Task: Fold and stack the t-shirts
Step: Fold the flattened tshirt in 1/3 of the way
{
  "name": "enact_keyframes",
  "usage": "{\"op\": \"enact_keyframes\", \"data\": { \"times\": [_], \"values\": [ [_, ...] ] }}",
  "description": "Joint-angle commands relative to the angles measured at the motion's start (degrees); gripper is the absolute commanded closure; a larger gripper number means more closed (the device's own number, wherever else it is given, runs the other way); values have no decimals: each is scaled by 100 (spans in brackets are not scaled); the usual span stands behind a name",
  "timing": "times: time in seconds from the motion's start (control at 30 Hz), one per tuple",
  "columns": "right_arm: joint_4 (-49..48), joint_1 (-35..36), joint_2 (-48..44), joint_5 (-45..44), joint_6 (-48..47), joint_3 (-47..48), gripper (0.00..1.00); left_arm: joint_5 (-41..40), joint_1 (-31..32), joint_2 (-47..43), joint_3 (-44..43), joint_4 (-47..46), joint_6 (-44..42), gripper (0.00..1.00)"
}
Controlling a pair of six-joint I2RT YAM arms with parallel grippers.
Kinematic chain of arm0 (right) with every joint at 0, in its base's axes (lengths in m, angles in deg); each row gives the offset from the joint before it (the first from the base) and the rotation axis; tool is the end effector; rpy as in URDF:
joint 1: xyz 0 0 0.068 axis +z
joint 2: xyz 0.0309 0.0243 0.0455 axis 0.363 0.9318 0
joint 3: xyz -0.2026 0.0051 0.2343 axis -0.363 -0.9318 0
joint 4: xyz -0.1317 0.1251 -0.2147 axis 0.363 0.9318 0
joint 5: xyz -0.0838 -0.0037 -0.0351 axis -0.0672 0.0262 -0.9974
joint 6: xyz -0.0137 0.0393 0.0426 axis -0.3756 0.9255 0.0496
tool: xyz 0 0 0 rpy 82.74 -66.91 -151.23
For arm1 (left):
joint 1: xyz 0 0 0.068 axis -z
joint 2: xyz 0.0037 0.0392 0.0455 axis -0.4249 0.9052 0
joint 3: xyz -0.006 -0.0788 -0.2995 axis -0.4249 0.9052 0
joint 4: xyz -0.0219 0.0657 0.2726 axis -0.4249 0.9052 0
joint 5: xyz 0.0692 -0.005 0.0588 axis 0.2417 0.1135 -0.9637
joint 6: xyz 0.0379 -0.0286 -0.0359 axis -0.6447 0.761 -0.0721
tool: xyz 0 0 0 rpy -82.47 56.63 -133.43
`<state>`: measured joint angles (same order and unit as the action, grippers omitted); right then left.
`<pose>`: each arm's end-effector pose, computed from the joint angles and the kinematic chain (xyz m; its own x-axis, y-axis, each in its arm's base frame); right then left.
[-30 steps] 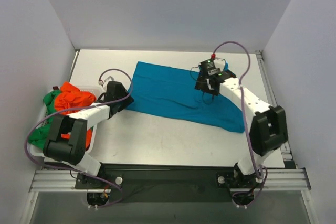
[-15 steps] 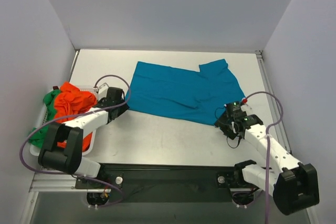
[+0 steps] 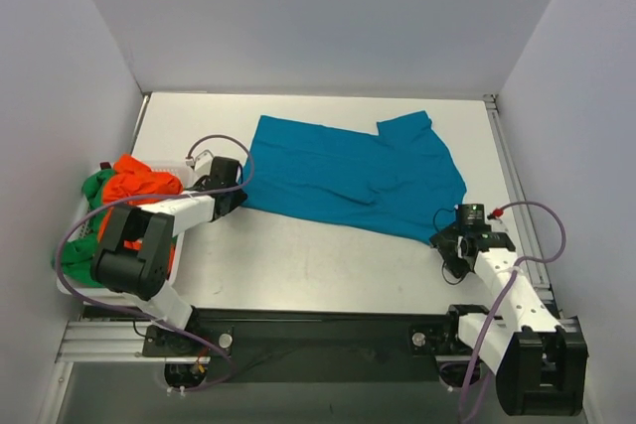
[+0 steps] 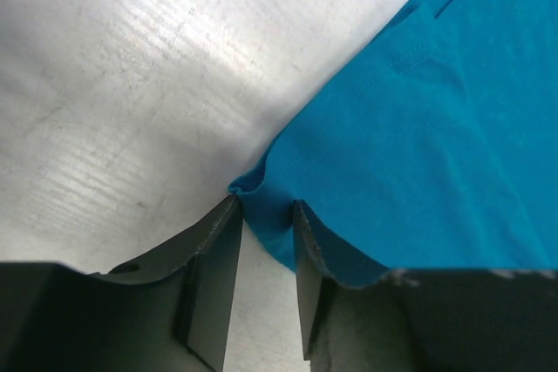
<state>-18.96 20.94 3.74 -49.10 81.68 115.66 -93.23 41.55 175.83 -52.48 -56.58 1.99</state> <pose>0.1773 -0.0031 0.1897 -0.4240 0.8283 -0.3662 0.6807 0.5582 0.4745 0.3229 -0.0804 0.1685 -0.5363 -0.5984 -0.5953 -0.5272 0.7882 -0.3174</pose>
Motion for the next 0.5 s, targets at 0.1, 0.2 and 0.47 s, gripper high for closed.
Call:
{"op": "enact_keyframes", "data": {
  "times": [0.1,0.2,0.47],
  "values": [
    [-269,-370,260,-246,-19,-1,42,123,-23,336,-234,-98,-14,72],
    [-681,-599,830,-202,-151,130,43,158,-6,415,-269,-11,-23,87],
    [-1105,-775,1851,-501,-362,746,92,-359,267,-15,12,630,319,100]
  ]
}}
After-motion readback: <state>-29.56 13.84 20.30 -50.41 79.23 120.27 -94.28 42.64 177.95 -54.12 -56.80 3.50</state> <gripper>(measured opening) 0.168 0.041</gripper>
